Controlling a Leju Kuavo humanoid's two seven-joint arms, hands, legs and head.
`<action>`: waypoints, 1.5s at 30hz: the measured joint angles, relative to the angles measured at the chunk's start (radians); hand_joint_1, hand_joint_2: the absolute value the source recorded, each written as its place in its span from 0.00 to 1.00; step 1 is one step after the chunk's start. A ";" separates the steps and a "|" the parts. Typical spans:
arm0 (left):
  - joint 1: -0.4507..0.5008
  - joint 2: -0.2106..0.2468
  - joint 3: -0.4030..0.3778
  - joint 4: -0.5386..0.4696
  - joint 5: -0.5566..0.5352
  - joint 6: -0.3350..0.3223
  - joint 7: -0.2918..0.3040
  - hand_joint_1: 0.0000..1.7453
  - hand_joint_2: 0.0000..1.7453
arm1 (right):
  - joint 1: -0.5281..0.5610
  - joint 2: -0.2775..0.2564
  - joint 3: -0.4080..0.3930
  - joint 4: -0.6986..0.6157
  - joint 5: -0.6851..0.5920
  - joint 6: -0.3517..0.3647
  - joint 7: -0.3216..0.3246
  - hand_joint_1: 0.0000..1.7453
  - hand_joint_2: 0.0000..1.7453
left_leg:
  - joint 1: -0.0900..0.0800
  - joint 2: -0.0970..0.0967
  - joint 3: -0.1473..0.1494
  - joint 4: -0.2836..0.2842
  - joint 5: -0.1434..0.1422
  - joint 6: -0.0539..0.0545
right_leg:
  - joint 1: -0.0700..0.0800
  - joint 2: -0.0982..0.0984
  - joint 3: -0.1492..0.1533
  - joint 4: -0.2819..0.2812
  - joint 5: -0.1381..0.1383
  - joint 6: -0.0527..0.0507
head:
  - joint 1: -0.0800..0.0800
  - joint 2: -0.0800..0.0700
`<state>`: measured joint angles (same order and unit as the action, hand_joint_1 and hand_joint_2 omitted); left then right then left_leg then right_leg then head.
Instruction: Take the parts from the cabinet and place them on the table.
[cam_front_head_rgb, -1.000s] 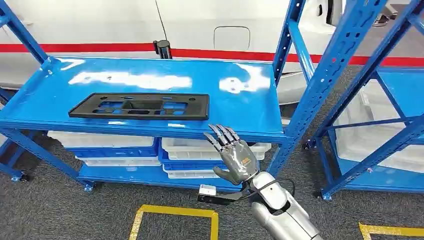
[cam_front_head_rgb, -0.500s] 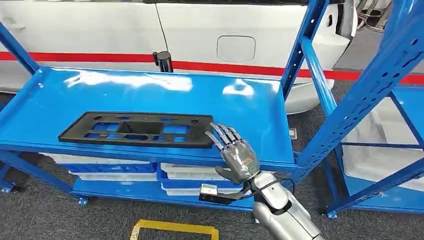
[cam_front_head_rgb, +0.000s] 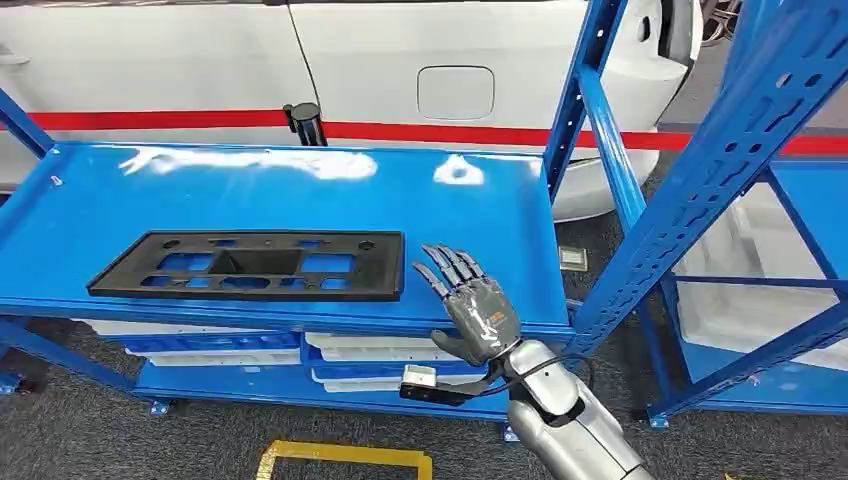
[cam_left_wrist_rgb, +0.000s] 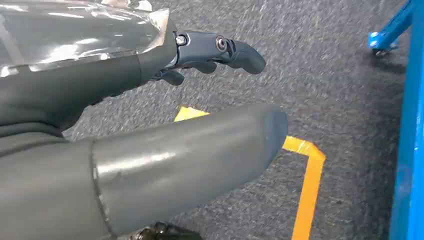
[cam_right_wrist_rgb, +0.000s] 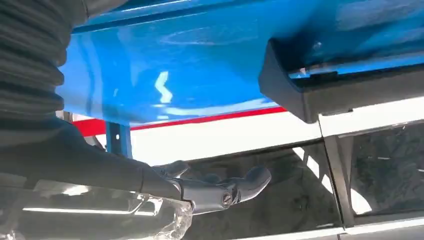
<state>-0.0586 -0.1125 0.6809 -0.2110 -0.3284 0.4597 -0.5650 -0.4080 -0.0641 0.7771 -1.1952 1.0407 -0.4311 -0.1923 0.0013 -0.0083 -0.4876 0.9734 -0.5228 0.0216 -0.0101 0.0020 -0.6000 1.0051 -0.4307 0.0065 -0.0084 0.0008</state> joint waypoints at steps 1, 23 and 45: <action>0.000 0.000 0.000 0.000 -0.001 0.002 -0.001 0.00 0.00 | -0.001 0.000 -0.001 0.000 0.000 -0.002 -0.002 0.00 1.00 | 0.000 0.000 0.001 0.000 0.001 -0.001 | 0.000 0.000 0.001 0.000 0.000 0.000 | 0.000 0.000; 0.000 -0.002 0.000 0.000 -0.036 0.021 0.000 0.00 0.00 | -0.071 0.009 0.057 -0.135 0.043 0.049 0.024 0.00 1.00 | -0.001 0.000 0.006 0.001 0.003 -0.004 | -0.001 0.000 0.008 -0.001 0.003 -0.003 | 0.000 0.000; -0.005 -0.014 0.000 0.000 -0.056 0.078 -0.042 0.00 0.00 | -0.121 0.148 0.213 0.047 0.069 0.045 0.069 0.00 1.00 | -0.001 0.000 0.006 0.001 0.003 -0.004 | 0.000 0.000 0.008 -0.001 0.003 -0.003 | 0.000 0.000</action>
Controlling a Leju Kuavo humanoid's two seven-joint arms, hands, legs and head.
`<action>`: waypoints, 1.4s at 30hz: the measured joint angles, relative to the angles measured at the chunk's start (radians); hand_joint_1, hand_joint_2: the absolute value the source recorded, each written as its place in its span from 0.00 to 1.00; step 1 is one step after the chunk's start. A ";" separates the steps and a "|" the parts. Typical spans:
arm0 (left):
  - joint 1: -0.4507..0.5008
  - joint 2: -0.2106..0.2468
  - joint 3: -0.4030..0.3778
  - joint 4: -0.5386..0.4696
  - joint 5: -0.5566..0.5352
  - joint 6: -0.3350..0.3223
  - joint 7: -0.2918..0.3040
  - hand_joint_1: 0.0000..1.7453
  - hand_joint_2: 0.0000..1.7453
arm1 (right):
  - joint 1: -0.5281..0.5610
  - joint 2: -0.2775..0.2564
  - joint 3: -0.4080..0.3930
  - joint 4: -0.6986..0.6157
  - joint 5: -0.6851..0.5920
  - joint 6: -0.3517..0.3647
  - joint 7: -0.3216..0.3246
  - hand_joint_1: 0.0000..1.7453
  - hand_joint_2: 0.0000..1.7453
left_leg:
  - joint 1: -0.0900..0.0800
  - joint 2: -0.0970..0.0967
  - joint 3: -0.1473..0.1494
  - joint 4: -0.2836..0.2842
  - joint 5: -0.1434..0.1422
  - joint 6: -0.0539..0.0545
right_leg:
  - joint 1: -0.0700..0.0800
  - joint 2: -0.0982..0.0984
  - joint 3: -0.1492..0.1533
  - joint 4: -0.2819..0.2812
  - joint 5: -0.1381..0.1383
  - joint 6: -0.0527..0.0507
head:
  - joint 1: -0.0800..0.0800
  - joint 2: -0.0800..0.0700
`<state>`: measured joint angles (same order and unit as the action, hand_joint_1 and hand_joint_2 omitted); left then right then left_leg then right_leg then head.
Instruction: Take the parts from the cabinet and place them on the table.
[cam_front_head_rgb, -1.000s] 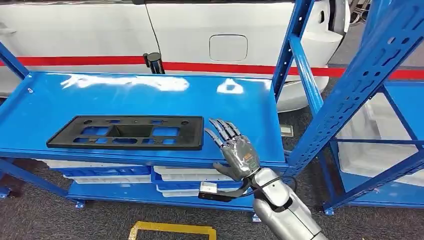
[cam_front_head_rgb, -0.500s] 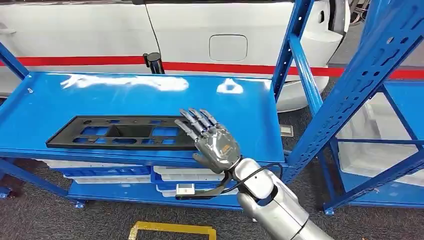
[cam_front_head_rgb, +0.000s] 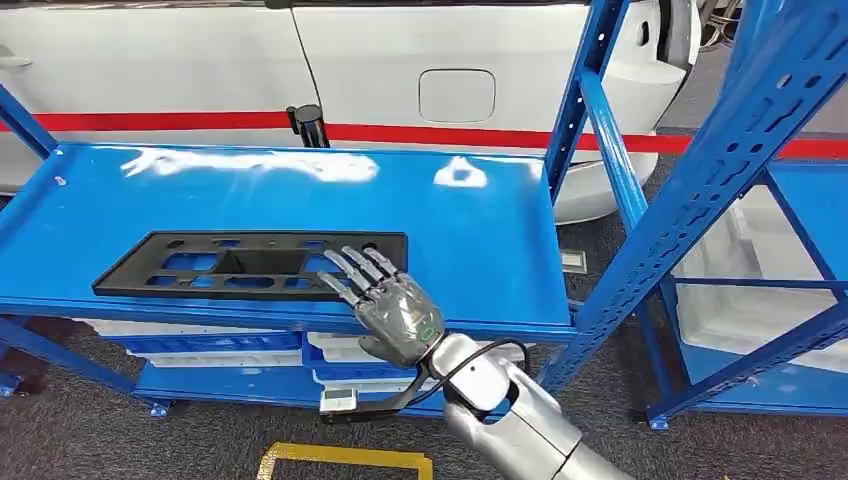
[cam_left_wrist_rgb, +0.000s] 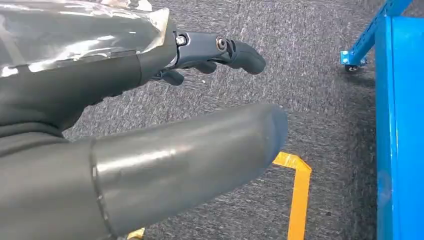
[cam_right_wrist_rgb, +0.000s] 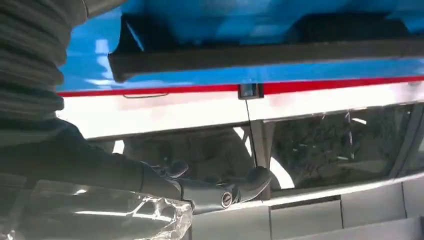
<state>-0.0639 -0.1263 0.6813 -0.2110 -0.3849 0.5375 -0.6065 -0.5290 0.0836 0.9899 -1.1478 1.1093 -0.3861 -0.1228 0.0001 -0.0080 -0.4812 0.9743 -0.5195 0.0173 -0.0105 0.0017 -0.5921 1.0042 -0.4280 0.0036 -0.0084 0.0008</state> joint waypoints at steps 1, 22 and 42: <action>0.000 0.000 0.000 0.000 0.000 0.000 0.000 0.00 0.00 | 0.000 0.002 0.001 0.005 0.000 0.000 0.000 0.00 1.00 | 0.000 0.000 0.000 0.000 0.000 0.000 | 0.000 0.000 0.000 0.000 0.000 0.000 | 0.000 0.000; -0.004 -0.002 0.000 0.000 -0.030 -0.020 -0.065 0.00 1.00 | -0.090 0.131 -0.008 0.177 0.146 -0.030 0.098 0.00 1.00 | 0.000 0.000 0.000 0.000 0.000 0.000 | 0.000 0.000 0.000 0.000 0.000 0.000 | 0.000 0.000; -0.022 -0.011 0.000 0.000 -0.050 -0.013 -0.053 0.00 1.00 | -0.128 0.237 -0.043 0.358 0.197 -0.034 0.135 0.00 1.00 | 0.000 0.000 0.000 0.000 0.000 0.000 | 0.000 0.000 0.000 0.000 0.000 0.000 | 0.000 0.000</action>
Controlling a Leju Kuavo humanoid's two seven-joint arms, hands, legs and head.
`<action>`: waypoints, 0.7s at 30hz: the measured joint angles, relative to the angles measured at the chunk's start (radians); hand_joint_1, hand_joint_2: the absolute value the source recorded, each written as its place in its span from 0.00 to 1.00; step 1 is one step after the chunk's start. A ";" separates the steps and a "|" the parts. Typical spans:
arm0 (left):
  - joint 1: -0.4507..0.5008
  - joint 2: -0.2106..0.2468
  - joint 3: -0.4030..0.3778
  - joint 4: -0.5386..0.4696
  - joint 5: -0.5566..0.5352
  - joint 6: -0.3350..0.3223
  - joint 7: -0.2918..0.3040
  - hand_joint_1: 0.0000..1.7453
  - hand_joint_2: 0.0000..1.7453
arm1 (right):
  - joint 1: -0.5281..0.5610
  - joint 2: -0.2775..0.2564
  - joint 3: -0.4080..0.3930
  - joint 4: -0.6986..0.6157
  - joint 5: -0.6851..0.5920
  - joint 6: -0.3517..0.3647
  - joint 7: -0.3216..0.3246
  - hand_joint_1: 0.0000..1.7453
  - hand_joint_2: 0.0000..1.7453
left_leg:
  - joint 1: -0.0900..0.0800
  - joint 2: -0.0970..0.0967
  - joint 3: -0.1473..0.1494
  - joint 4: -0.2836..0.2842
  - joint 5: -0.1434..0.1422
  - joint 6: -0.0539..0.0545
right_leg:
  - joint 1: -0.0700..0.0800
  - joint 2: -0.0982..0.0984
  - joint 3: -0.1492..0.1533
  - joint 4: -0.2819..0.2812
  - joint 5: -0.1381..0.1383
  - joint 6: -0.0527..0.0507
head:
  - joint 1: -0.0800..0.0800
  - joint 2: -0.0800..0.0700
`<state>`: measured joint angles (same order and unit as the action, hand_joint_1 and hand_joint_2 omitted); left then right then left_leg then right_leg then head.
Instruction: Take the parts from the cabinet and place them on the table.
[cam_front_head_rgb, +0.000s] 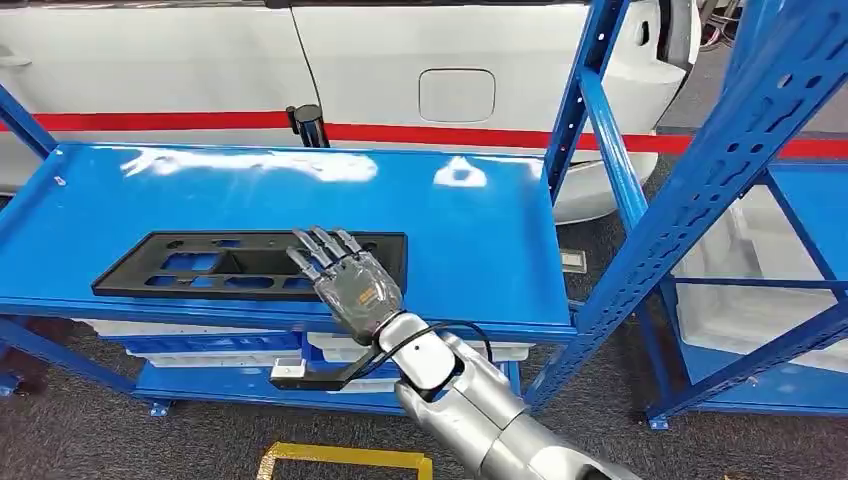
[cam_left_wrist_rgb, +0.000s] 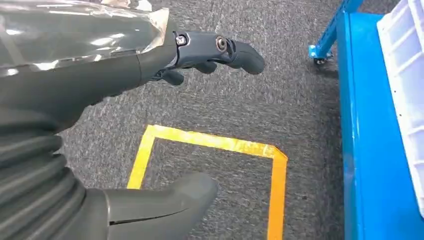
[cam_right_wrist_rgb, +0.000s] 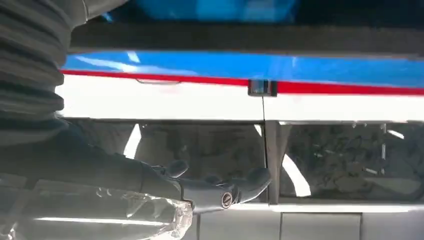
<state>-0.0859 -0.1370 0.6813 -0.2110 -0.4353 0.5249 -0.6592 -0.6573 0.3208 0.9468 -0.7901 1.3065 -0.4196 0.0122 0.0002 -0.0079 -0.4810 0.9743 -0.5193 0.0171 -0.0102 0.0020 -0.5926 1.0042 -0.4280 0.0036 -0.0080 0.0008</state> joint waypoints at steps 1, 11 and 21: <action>-0.002 -0.001 0.000 0.000 -0.003 0.000 0.000 0.00 1.00 | 0.000 0.006 -0.002 0.017 0.001 -0.002 0.002 0.00 1.00 | 0.000 0.000 0.000 0.000 0.000 0.000 | 0.000 0.000 0.000 0.000 0.000 0.000 | 0.000 0.000; -0.018 -0.013 0.000 0.000 -0.011 0.002 0.001 0.00 1.00 | -0.038 0.027 -0.004 0.121 -0.020 -0.003 0.072 0.00 1.00 | 0.000 0.000 0.000 0.000 0.000 0.000 | 0.000 0.000 0.000 0.000 0.000 0.000 | 0.000 0.000; -0.021 -0.018 0.000 0.000 -0.017 -0.002 -0.002 0.00 1.00 | -0.098 0.032 0.008 0.185 -0.064 -0.013 0.103 0.00 1.00 | 0.000 0.000 0.000 0.000 0.000 0.000 | 0.000 0.000 0.000 0.000 0.000 0.000 | 0.000 0.000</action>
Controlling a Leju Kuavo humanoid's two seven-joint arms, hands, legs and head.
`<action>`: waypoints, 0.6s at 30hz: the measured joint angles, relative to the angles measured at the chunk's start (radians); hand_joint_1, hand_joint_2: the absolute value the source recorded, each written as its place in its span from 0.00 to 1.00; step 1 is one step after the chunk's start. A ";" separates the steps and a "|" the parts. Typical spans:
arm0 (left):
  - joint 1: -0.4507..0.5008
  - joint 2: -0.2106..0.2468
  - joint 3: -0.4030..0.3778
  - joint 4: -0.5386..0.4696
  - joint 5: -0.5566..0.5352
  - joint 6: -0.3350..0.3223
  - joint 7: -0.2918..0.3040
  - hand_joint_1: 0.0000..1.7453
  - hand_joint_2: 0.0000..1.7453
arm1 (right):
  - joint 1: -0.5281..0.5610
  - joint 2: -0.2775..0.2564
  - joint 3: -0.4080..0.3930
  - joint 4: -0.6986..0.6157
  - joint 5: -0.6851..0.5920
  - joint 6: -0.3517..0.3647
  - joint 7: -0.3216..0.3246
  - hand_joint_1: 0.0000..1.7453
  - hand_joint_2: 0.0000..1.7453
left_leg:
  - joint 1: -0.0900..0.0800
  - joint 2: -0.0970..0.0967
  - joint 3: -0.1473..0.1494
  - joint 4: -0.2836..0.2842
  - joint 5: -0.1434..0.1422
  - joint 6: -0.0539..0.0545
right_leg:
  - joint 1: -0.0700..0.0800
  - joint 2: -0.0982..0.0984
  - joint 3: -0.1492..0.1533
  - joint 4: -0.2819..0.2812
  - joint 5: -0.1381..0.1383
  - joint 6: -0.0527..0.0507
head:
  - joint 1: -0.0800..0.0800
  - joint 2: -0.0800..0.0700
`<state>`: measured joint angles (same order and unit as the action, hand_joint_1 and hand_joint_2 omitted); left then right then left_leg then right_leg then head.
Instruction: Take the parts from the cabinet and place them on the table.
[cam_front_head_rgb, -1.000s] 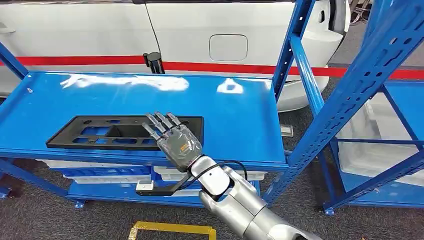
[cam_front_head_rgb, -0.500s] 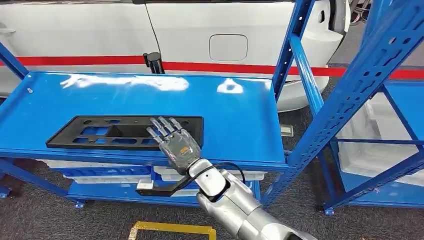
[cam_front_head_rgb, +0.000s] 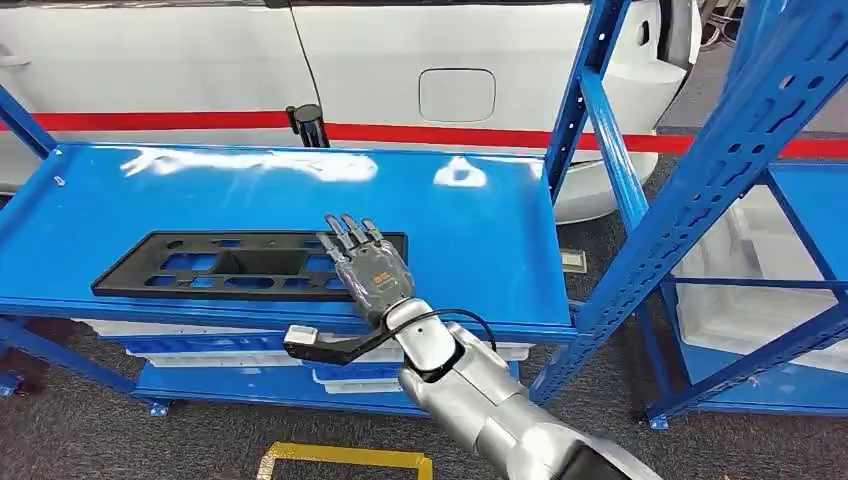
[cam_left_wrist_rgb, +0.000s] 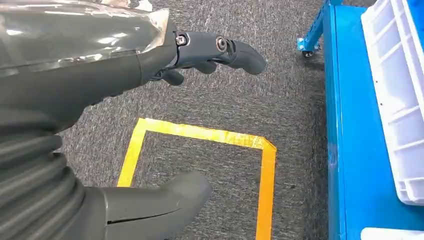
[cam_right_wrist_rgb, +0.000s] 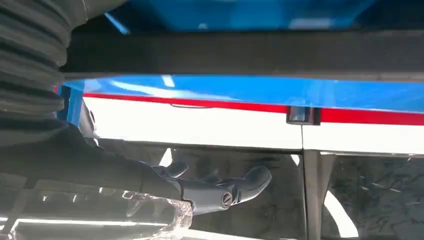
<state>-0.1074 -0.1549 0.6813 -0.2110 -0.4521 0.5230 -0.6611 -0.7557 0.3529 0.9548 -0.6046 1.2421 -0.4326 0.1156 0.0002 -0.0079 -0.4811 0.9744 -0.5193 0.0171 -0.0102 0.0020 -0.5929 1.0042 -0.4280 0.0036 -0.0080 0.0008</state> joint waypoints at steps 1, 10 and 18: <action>0.000 0.000 0.000 0.000 0.000 -0.002 0.000 0.00 1.00 | -0.003 0.000 0.001 0.002 -0.002 -0.003 0.002 0.00 1.00 | 0.000 0.000 0.000 0.000 0.000 0.000 | 0.000 0.000 0.000 0.000 0.000 0.000 | 0.000 0.000; -0.009 -0.005 0.000 0.000 -0.010 -0.018 0.000 0.00 1.00 | -0.056 0.000 0.005 0.029 -0.044 -0.001 0.009 1.00 1.00 | 0.000 0.000 0.000 0.000 0.000 0.000 | 0.000 0.000 0.000 0.000 0.000 0.000 | 0.000 0.000; -0.010 -0.009 0.000 0.000 -0.014 -0.010 0.002 0.00 1.00 | -0.056 0.000 0.031 0.049 -0.084 -0.009 0.007 1.00 1.00 | 0.000 0.000 0.000 0.000 0.000 0.000 | 0.000 0.000 0.000 0.000 0.000 0.000 | 0.000 0.000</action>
<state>-0.1173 -0.1640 0.6813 -0.2110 -0.4658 0.5135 -0.6592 -0.8119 0.3529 0.9857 -0.5554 1.1585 -0.4414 0.1221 0.0002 -0.0079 -0.4810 0.9744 -0.5192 0.0171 -0.0102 0.0020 -0.5933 1.0043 -0.4280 0.0036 -0.0080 0.0004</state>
